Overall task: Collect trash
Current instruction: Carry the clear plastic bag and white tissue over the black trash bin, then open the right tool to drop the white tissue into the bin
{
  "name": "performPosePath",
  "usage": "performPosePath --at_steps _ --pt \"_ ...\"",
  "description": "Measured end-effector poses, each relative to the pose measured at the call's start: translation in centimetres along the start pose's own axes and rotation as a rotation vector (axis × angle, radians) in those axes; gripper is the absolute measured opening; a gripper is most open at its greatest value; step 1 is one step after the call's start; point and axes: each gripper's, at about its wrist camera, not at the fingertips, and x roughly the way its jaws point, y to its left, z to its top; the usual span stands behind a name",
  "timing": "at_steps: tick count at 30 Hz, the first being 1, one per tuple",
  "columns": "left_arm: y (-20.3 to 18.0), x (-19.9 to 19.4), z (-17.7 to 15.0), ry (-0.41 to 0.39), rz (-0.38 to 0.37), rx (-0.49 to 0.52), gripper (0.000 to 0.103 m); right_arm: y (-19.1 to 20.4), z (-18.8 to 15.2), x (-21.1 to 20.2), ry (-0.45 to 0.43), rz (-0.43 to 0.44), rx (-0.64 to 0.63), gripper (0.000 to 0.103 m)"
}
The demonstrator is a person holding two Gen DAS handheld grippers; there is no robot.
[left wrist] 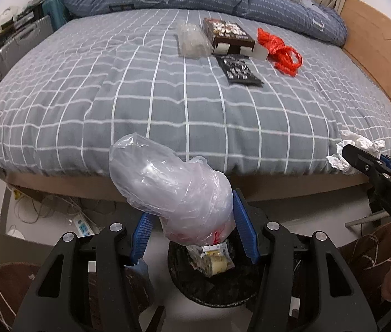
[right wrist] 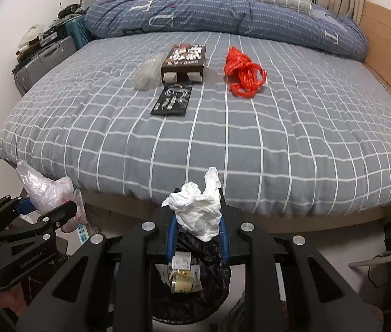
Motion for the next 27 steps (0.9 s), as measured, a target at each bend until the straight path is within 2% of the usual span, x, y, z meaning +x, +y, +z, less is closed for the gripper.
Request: performPosePath --at_steps 9,17,27 --pt "0.6 1.0 -2.9 0.071 0.016 -0.006 0.054 -0.1 -1.9 0.3 0.055 -0.011 -0.003 0.023" --pt "0.9 2.5 -4.8 0.121 0.019 -0.012 0.054 0.3 -4.6 1.1 0.121 0.012 0.022 0.023" --pt "1.2 7.3 -6.1 0.197 0.018 -0.004 0.054 0.2 -7.7 7.2 0.286 0.031 0.051 0.023"
